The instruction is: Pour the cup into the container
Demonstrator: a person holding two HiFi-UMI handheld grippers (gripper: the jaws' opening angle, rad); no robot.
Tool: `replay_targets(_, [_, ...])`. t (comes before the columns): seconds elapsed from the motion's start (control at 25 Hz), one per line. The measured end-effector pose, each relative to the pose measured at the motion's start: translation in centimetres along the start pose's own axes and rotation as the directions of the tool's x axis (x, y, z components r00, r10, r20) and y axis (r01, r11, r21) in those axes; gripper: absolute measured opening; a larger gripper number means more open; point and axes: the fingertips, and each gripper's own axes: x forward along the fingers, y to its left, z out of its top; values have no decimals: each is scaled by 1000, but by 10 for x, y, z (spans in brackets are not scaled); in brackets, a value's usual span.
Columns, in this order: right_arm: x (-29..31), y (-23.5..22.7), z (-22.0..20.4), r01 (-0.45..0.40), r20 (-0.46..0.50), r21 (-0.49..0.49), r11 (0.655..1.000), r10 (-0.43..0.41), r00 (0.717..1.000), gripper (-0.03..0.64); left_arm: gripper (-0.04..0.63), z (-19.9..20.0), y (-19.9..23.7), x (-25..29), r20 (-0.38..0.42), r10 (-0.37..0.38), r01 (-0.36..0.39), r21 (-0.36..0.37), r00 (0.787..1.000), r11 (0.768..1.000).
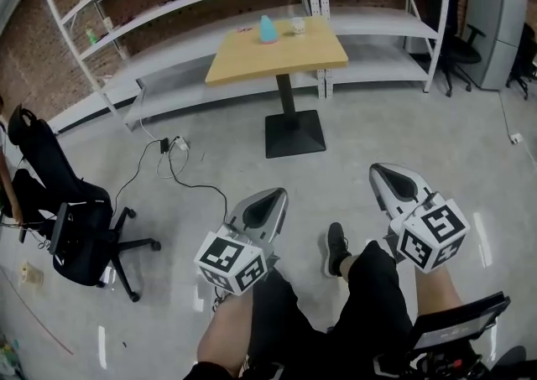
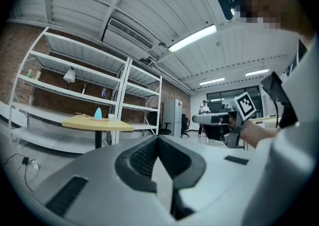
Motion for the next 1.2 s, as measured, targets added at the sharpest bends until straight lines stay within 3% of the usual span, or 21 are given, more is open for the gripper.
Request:
replay_targets(0.16, [22,-19,-14,-5,2,34,999,4,1000,0,-5,-12,15,24,-1,-8,8,-16,1000,1000])
replay_targets(0.28, [44,-32,-16,-1,6,42,999,1,1000,0,-5,-8,26,42,-11,-27,27,15,1000,1000])
replay_targets(0.8, [99,-79,26,8,80,17,1000,-10,997,0,-5,37,62,104,-33,-53,57,119,998,991])
replay_targets(1.2, [187,-113,38,36,85,5,999,-37,996,0,-5,46,151,150,-4,-43,43,113,999,993])
